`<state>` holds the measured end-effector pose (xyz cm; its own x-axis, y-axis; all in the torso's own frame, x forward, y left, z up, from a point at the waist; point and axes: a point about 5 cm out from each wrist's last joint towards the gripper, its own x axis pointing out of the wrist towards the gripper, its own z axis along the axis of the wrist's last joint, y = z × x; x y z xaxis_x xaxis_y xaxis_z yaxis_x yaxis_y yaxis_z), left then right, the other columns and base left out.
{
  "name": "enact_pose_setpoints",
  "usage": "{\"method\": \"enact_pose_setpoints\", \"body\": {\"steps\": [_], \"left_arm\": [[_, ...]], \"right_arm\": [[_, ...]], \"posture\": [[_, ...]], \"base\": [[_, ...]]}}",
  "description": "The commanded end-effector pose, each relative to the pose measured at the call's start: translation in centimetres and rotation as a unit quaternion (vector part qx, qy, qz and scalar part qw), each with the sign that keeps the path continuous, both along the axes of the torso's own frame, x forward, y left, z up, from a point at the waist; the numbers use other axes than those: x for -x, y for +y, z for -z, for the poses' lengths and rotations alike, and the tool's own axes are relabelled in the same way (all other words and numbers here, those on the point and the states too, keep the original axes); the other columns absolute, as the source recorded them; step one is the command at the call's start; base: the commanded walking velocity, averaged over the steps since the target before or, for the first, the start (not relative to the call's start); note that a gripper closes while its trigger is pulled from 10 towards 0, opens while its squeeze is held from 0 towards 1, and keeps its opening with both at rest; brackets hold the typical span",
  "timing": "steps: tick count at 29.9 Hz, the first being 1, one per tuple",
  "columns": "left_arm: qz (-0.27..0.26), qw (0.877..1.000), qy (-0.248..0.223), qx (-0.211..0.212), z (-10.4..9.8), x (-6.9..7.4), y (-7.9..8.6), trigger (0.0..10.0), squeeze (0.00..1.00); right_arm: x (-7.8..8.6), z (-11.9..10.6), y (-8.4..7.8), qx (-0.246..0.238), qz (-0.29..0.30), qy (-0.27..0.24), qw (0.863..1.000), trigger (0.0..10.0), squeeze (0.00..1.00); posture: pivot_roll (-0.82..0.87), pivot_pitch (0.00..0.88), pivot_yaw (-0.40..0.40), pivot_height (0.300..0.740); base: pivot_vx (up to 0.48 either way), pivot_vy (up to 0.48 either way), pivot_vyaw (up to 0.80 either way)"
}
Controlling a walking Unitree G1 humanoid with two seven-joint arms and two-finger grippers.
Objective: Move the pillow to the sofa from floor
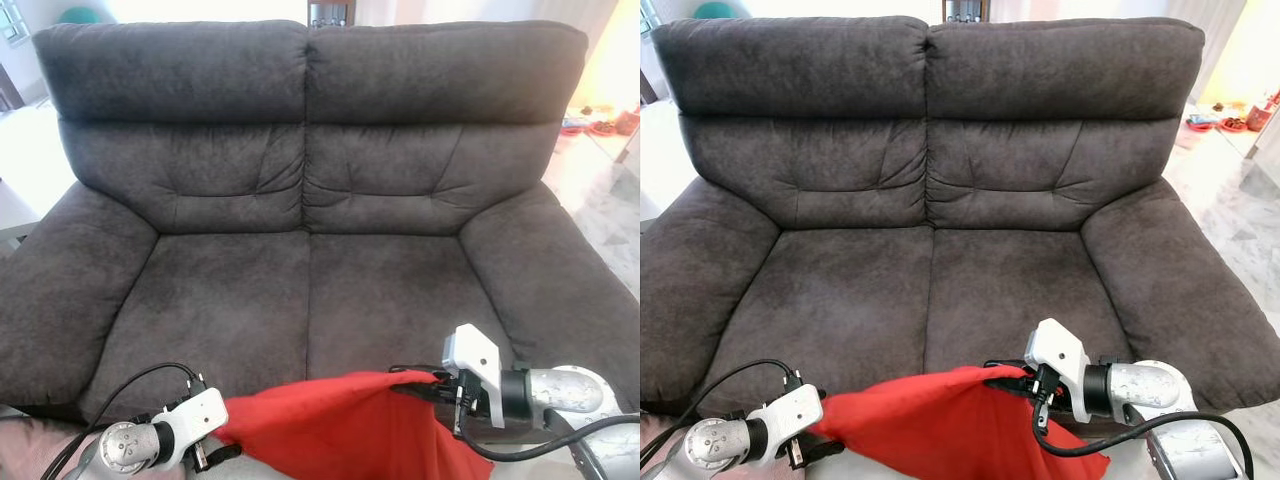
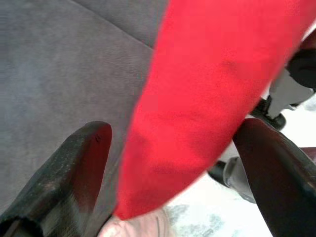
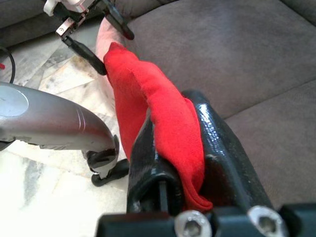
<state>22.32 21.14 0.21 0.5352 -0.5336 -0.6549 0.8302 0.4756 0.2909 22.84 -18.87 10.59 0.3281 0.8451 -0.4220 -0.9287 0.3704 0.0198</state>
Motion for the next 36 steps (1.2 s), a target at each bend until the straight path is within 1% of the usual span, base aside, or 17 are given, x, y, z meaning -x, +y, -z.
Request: {"method": "enact_pose_setpoints", "body": {"steps": [1, 3, 4, 7, 12, 17, 27, 28, 30, 36], "left_arm": [[-0.003, 1.0, -0.001, -0.009, 0.0, 0.0, 0.7, 10.0, 0.0], [-0.002, 1.0, 0.003, -0.007, 0.1, 0.1, 0.7, 10.0, 0.0], [-0.004, 1.0, 0.011, 0.002, 0.2, 0.3, 0.7, 10.0, 0.0], [-0.002, 1.0, 0.02, 0.012, 0.3, 0.4, 0.6, 10.0, 0.0], [0.002, 0.999, 0.035, 0.008, 0.6, 0.6, 0.8, 10.0, 0.0], [-0.002, 0.999, 0.035, -0.007, 1.1, 0.7, 1.2, 10.0, 0.0], [-0.014, 1.0, 0.021, -0.015, 1.3, 0.4, 1.3, 10.0, 0.0], [-0.015, 1.0, 0.02, -0.015, 1.3, 0.3, 1.3, 9.9, 0.0], [-0.019, 0.999, 0.014, -0.023, 1.3, 0.1, 1.4, 0.0, 0.0], [-0.021, 1.0, 0.006, -0.021, 1.4, -0.1, 1.2, 0.0, 0.0]], "right_arm": [[-0.3, -2.6, 0.4, -0.027, -0.019, -0.053, 0.998, 10.0, 0.0], [-0.2, -2.7, 0.4, -0.026, -0.022, -0.052, 0.998, 10.0, 0.0], [-0.2, -2.9, 0.4, -0.027, -0.027, -0.052, 0.998, 10.0, 0.0], [-0.1, -3.2, 0.4, -0.03, -0.031, -0.051, 0.998, 10.0, 0.0], [0.0, -3.3, 0.4, -0.031, -0.036, -0.049, 0.998, 10.0, 0.0], [0.1, -3.6, 0.3, -0.031, -0.039, -0.049, 0.998, 10.0, 0.0], [0.2, -3.8, 0.2, -0.031, -0.039, -0.048, 0.998, 10.0, 0.0], [0.2, -3.8, 0.2, -0.031, -0.038, -0.048, 0.998, 10.0, 0.0], [0.2, -3.9, 0.2, -0.031, -0.039, -0.047, 0.998, 10.0, 0.0], [0.3, -4.0, 0.3, -0.032, -0.041, -0.046, 0.998, 10.0, 0.0]], "posture": [[0.09, 0.0, -0.023, 0.74], [0.08, 0.0, -0.022, 0.74], [0.08, 0.0, -0.022, 0.74], [0.08, 0.0, -0.023, 0.74], [0.08, 0.0, -0.023, 0.74], [0.08, 0.0, -0.025, 0.74], [0.07, 0.0, -0.028, 0.74], [0.07, 0.002, -0.03, 0.74], [0.07, 0.003, -0.03, 0.74], [0.06, 0.005, -0.032, 0.74]], "base": [[0.0, 0.0, 0.0], [0.0, 0.0, 0.0], [0.0, 0.0, 0.0], [0.0, 0.0, 0.0], [0.0, 0.0, 0.0], [0.0, 0.0, 0.0], [0.0, 0.0, 0.0], [0.0, 0.0, 0.0], [0.0, 0.0, 0.0], [0.0, 0.0, 0.0]]}}
